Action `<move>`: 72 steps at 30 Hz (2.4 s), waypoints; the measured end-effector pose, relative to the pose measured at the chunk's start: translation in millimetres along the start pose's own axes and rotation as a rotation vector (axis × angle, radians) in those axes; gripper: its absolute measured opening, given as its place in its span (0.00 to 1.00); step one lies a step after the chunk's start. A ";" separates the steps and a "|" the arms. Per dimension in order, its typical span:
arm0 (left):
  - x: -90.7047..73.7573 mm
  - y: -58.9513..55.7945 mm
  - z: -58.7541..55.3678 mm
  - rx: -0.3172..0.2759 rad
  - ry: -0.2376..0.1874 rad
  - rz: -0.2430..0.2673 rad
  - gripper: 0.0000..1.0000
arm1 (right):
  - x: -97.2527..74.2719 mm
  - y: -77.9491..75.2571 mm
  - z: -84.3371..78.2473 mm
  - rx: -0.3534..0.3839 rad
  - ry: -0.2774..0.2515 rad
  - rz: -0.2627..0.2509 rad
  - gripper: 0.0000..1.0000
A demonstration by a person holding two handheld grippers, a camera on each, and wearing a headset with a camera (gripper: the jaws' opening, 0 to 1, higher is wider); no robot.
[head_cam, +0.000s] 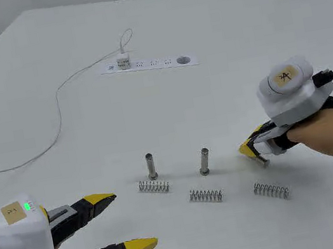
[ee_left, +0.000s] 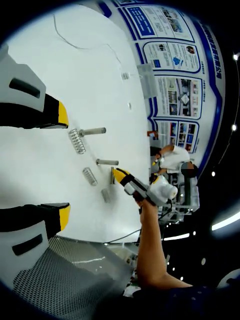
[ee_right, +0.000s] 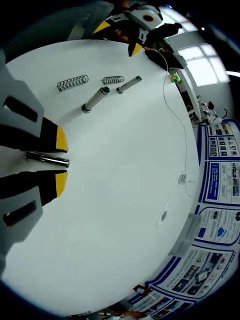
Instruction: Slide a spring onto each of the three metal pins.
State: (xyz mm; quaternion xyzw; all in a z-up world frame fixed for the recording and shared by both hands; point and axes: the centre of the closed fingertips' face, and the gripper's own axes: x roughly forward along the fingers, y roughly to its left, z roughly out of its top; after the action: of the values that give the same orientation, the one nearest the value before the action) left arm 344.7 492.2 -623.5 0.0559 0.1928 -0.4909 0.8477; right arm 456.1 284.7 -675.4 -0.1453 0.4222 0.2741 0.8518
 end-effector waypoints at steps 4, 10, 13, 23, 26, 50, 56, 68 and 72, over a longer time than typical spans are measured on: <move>0.1 0.2 -0.6 -0.002 -0.001 0.000 0.61 | 4.8 0.1 -2.8 0.010 0.027 0.001 0.12; -0.1 0.3 -3.3 -0.006 0.002 -0.001 0.61 | 7.9 0.2 -4.5 0.023 0.051 0.006 0.12; -0.4 1.2 -3.5 -0.007 0.002 0.001 0.60 | 8.2 0.0 -5.0 0.031 0.061 0.008 0.11; 0.1 0.1 -3.6 -0.008 0.002 0.002 0.60 | 6.7 1.1 -6.3 0.043 0.102 0.012 0.10; 0.2 0.0 -4.0 -0.008 0.004 0.001 0.59 | 5.5 4.6 -6.6 0.026 0.118 -0.001 0.10; -4.4 3.4 2.4 0.002 -0.004 0.010 0.58 | -20.8 11.7 0.8 0.048 0.053 -0.045 0.09; -4.1 3.2 4.2 0.006 -0.007 0.009 0.57 | -32.4 13.3 -3.0 0.047 0.033 -0.054 0.09; -3.1 1.7 7.4 0.018 -0.009 0.004 0.57 | -50.1 8.8 -9.0 0.082 -0.032 -0.071 0.09; -3.5 1.0 7.9 0.020 -0.010 0.005 0.57 | -55.5 10.6 -10.8 0.096 -0.053 -0.067 0.09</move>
State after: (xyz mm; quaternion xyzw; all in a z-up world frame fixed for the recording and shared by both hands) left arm 346.2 493.3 -615.0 0.0622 0.1834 -0.4912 0.8492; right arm 415.6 269.0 -637.8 -0.1110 0.4070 0.2284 0.8774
